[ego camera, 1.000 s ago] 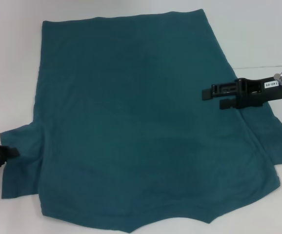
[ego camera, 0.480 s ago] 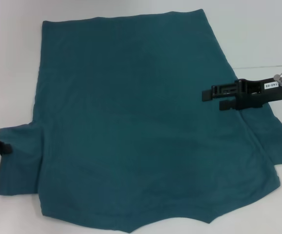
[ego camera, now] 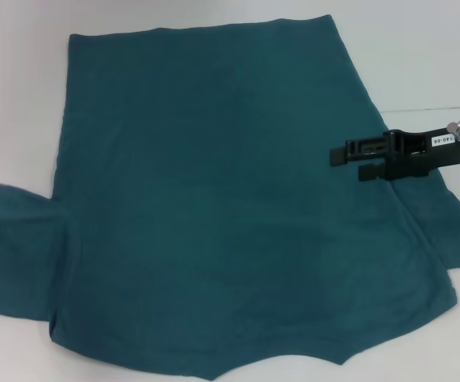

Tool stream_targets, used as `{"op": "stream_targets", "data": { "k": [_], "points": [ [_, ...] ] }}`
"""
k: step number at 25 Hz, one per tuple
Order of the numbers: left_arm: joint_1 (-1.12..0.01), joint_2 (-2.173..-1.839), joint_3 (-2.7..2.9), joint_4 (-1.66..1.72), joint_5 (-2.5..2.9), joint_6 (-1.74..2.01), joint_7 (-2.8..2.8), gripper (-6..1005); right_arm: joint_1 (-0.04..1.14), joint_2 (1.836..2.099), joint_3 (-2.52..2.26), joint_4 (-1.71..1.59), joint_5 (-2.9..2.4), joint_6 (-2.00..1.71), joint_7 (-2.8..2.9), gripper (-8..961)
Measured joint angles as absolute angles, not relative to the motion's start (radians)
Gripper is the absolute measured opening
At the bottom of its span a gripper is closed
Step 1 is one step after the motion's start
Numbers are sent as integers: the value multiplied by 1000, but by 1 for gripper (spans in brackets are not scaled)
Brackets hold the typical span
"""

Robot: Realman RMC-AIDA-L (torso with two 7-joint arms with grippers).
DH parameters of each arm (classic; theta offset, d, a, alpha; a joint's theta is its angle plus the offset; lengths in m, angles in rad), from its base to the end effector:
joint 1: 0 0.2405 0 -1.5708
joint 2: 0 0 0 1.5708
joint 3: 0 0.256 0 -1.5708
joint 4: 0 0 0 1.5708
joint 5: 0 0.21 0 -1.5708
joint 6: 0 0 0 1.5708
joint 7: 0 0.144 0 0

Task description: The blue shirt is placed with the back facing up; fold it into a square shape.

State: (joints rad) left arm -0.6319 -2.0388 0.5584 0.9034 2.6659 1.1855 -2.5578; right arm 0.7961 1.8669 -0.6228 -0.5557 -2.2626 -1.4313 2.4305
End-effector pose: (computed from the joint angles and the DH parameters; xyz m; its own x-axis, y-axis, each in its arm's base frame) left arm -0.3262 0.3910 0.0818 0.2001 0.8322 0.5171 0.9189 0.0237 -0.3938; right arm 0.2462 0.4158 0.0677 0.2301 -0.8879 -0.3983 -0.9663 -0.2569 0.0145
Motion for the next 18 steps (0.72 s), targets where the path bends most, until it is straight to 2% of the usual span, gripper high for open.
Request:
{"op": "stream_targets", "data": {
  "k": [18],
  "points": [
    [-726, -2026, 646, 955, 2774, 1295, -2683, 39, 798, 1867, -623, -556, -2263, -1431, 2434, 914]
  ]
}}
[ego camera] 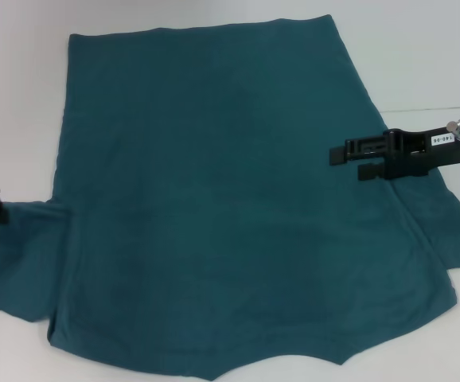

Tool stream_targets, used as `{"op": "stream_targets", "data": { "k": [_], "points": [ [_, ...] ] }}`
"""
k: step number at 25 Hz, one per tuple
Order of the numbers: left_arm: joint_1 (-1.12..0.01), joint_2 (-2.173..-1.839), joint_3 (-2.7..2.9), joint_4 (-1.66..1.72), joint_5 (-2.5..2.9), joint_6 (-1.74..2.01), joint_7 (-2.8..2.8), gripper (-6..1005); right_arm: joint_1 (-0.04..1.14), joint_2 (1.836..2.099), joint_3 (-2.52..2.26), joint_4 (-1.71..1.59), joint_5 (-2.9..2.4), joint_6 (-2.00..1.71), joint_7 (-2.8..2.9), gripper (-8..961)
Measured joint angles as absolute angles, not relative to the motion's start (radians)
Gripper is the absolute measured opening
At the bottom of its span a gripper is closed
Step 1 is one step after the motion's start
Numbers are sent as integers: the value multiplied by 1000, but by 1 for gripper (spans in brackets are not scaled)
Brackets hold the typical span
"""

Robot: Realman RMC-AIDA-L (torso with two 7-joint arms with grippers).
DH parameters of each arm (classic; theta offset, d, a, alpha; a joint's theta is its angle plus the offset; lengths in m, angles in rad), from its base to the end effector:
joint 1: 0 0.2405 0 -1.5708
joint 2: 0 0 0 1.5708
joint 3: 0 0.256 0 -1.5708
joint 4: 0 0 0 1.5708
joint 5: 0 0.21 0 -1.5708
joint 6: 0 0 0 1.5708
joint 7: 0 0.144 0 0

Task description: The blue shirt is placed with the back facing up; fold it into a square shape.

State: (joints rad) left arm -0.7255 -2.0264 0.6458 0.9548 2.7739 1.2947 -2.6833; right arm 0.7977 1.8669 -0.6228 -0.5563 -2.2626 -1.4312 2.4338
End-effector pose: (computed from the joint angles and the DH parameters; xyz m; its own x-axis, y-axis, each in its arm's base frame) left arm -0.2858 0.4102 0.0835 0.2405 0.8800 0.4095 0.8902 -0.0319 -0.4544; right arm 0.2455 0.4163 0.0679 0.2287 -0.8882 -0.3986 -0.9666 -0.2558 0.0153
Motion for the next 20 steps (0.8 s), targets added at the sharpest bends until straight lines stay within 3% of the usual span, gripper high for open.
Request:
{"op": "stream_targets", "data": {
  "k": [10, 20],
  "points": [
    [-819, -2031, 653, 956, 2772, 1428, -2749, 53, 798, 1871, -623, -555, -2263, -1431, 2431, 914],
    [-894, -2061, 658, 862, 2764, 1368, -2779, 66, 801, 1877, -623, -555, -2263, -1431, 2433, 914]
  ]
}}
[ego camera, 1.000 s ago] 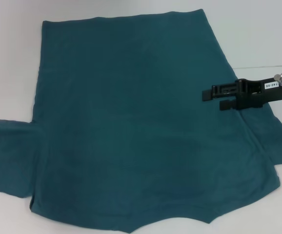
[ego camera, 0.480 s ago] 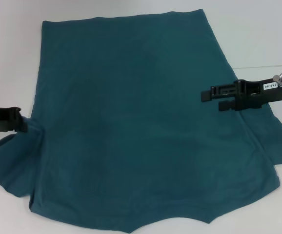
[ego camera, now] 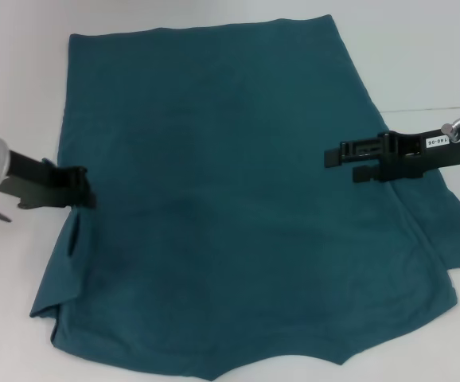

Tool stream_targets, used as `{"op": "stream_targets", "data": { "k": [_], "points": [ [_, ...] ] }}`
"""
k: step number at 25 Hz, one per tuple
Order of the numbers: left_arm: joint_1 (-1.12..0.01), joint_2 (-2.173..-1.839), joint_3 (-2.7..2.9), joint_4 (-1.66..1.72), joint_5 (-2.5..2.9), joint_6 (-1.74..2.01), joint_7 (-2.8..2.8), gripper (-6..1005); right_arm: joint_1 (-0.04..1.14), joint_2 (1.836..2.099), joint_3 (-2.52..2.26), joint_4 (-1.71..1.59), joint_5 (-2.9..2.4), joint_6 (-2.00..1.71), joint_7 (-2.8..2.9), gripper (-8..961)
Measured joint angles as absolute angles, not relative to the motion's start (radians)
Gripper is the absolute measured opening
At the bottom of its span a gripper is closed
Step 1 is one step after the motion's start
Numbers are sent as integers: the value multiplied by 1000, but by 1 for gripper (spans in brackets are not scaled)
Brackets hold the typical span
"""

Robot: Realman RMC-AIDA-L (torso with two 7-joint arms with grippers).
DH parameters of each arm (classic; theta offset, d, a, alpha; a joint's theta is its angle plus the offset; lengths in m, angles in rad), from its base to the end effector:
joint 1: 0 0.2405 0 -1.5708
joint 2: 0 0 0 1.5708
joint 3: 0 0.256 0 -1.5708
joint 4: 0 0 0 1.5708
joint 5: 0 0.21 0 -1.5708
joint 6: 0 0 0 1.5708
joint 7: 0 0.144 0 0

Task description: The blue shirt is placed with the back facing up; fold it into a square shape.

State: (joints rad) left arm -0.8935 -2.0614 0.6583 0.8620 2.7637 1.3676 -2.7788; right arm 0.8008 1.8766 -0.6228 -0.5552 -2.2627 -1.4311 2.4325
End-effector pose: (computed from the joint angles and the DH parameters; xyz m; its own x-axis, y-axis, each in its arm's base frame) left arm -0.2177 0.4302 0.0387 0.2240 0.9232 0.3124 0.9355 -0.1137 -0.3347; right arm 0.2432 0.4157 0.0631 0.2293 -0.8903 -0.3934 -0.9655 -0.2591 0.0237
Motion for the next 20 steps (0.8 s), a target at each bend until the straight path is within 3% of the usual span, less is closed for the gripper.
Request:
{"op": "stream_targets", "data": {
  "k": [20],
  "points": [
    [-968, -2072, 649, 657, 2739, 1104, -2817, 92, 796, 1877, -621, -555, -2249, -1431, 2437, 914]
  ]
}}
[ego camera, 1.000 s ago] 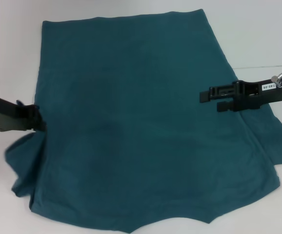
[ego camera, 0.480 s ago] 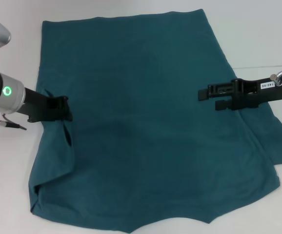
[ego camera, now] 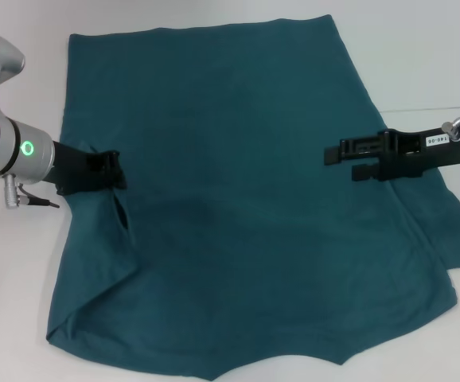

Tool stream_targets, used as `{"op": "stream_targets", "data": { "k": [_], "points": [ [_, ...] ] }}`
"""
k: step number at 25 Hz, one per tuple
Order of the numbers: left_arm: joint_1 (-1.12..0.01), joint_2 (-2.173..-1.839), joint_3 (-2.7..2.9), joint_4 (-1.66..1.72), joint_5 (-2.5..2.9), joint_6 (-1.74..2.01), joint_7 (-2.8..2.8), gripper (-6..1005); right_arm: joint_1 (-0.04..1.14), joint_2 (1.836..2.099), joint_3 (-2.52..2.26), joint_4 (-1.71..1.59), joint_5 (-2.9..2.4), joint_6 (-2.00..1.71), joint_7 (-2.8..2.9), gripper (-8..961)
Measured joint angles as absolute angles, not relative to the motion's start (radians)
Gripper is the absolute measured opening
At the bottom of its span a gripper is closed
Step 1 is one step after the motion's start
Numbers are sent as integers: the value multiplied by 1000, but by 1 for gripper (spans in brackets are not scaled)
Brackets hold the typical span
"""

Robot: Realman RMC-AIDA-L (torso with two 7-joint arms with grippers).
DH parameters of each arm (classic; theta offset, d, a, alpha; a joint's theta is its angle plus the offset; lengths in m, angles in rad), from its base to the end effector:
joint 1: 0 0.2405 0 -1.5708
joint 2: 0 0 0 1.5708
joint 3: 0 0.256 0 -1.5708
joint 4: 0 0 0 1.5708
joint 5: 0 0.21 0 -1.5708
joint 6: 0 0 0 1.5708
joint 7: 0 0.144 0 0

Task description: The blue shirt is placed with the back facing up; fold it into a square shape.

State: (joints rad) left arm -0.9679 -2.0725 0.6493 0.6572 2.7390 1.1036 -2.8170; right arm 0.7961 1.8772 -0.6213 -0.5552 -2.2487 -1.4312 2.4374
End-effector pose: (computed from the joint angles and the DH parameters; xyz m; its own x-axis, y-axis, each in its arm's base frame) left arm -0.2092 0.4538 0.0031 0.1880 0.8924 0.4103 0.9511 -0.0613 -0.3026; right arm 0.2433 0.4153 0.0635 0.2164 -0.8896 -0.4022 -0.9670 -0.2521 0.0374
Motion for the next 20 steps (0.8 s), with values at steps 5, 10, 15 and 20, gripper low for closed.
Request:
{"op": "stream_targets", "data": {
  "k": [5, 10, 15, 20],
  "points": [
    [-969, -2068, 658, 639, 2725, 1105, -2766, 99, 791, 1876, -621, -555, -2249, -1427, 2437, 914],
    [-971, -2081, 658, 639, 2662, 1119, -2671, 106, 790, 1876, -621, -555, -2249, -1426, 2434, 914],
    [-957, -2083, 655, 644, 2547, 1171, -2578, 261, 790, 1876, -622, -555, -2249, -1429, 2430, 914],
    [-876, -2078, 649, 724, 2508, 1245, -2565, 460, 790, 1876, -627, -560, -2249, -1431, 2418, 915]
  ]
}}
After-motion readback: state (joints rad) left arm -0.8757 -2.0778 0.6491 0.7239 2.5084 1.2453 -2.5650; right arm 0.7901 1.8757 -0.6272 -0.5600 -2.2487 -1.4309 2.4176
